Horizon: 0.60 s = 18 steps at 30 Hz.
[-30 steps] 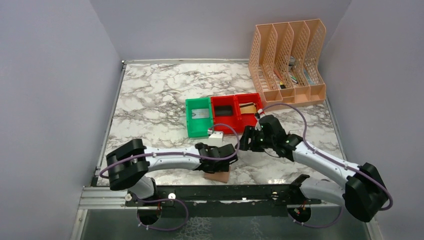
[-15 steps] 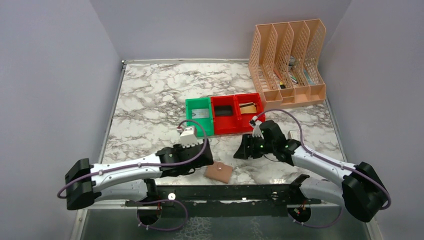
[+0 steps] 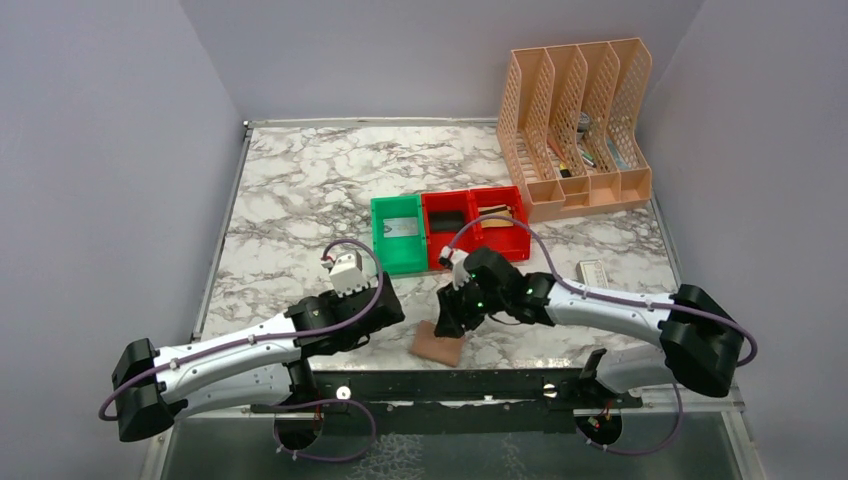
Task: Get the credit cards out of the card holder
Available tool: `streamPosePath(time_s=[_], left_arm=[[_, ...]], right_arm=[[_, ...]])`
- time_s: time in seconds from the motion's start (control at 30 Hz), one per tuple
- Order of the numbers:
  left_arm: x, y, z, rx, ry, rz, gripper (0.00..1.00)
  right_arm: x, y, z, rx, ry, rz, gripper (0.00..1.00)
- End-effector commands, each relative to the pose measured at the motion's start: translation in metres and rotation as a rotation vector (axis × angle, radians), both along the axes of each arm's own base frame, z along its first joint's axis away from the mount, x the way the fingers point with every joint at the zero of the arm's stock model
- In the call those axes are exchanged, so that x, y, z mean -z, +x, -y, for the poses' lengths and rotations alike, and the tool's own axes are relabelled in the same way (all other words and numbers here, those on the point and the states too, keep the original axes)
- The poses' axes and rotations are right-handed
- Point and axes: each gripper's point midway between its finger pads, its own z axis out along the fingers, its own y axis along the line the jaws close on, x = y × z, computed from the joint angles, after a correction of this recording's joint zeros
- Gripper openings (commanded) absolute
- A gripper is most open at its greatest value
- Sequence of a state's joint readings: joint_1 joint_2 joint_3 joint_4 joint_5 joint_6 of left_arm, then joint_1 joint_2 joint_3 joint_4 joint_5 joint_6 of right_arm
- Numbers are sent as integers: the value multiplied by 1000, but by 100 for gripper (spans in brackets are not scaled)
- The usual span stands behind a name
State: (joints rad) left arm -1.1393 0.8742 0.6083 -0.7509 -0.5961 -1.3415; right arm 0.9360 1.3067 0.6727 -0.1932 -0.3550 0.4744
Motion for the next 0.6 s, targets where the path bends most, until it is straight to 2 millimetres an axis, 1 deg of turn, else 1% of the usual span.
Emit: streamPosePath(time_s=[0.0,0.17,0.3,0.4,0.5,0.57], left_arm=[[-9,6,-9,-41,43,19,99],[-8,7,-12,-61,50,17,99],[-9,8,-15,-70,48,28,99],[-10,8,-18,-80,42,34,99],[-10,8,-20,-90,33,39,99],[-10,8,-21,-90,31,41,99]], right_arm=[[15,1,-7,7,-134,103,44],[27,-5,-14,-13,-220,150,40],[26,-1,-18,-15,-240,183,38],[31,-2,-22,-33,-252,184,37],[43,-2,-20,-29,-287,175,37],[52,-1,-15,-14,-330,164,35]])
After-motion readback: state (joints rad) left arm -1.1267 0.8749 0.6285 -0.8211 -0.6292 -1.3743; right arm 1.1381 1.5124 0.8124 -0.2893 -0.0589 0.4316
